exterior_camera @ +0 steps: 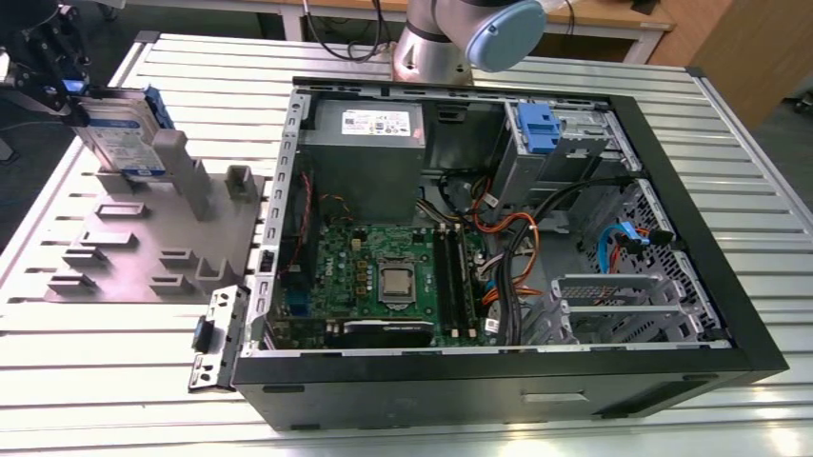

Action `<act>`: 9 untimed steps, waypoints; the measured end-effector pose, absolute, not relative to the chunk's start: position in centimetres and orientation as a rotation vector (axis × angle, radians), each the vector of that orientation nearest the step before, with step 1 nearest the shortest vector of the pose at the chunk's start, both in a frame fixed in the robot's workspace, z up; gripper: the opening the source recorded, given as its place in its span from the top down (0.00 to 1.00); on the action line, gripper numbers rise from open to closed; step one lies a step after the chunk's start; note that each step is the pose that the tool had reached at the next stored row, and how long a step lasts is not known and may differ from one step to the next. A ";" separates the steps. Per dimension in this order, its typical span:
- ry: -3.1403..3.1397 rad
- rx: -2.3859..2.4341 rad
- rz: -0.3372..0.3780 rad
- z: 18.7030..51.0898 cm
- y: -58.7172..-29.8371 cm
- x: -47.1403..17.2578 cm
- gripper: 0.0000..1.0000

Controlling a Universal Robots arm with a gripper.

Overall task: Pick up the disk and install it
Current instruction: 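Pick up the disk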

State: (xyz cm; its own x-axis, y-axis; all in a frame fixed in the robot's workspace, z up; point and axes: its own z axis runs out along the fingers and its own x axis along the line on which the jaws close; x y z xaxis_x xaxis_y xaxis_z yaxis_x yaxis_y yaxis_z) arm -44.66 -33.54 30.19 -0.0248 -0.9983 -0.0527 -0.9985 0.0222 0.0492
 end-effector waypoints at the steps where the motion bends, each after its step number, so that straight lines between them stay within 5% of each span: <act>1: 2.244 -2.191 0.113 30.2 -33.5 -44.7 0.64; 9: 2.244 -2.191 0.113 30.3 -33.5 -44.7 0.64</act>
State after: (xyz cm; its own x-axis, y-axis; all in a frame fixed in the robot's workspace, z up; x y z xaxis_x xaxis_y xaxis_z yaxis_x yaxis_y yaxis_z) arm -44.66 -33.54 30.35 -0.0247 -0.9983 -0.0527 -0.9985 0.0221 0.0492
